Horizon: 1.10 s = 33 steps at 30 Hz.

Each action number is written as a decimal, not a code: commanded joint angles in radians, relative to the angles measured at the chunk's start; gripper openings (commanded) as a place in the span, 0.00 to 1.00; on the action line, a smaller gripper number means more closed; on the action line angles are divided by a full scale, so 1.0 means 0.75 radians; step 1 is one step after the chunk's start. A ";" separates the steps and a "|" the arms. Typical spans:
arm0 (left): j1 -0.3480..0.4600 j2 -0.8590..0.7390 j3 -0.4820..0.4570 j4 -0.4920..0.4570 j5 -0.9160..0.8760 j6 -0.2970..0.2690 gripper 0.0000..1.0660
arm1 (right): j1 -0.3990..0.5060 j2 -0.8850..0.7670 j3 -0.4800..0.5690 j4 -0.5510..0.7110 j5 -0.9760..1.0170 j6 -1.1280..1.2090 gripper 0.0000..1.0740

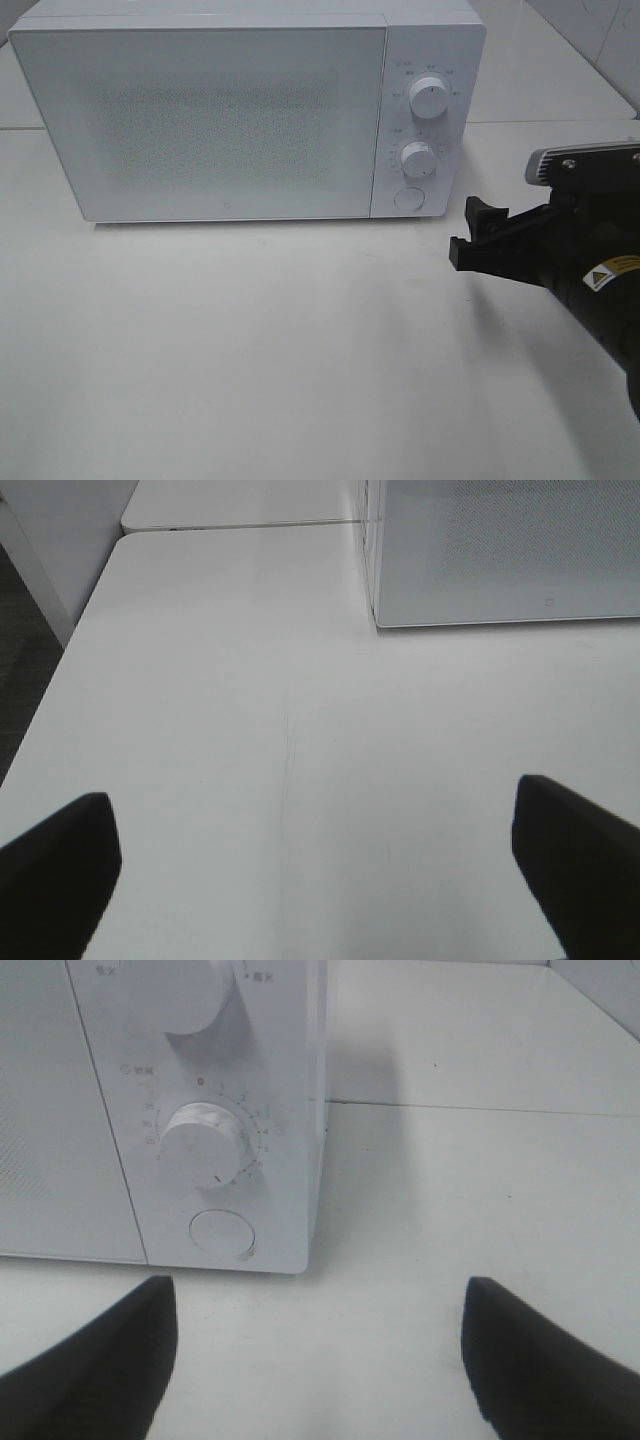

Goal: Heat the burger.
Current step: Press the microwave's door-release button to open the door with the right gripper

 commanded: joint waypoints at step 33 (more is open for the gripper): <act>0.001 -0.009 0.005 -0.003 -0.011 0.000 0.95 | 0.253 0.179 -0.187 0.235 -0.055 0.353 0.66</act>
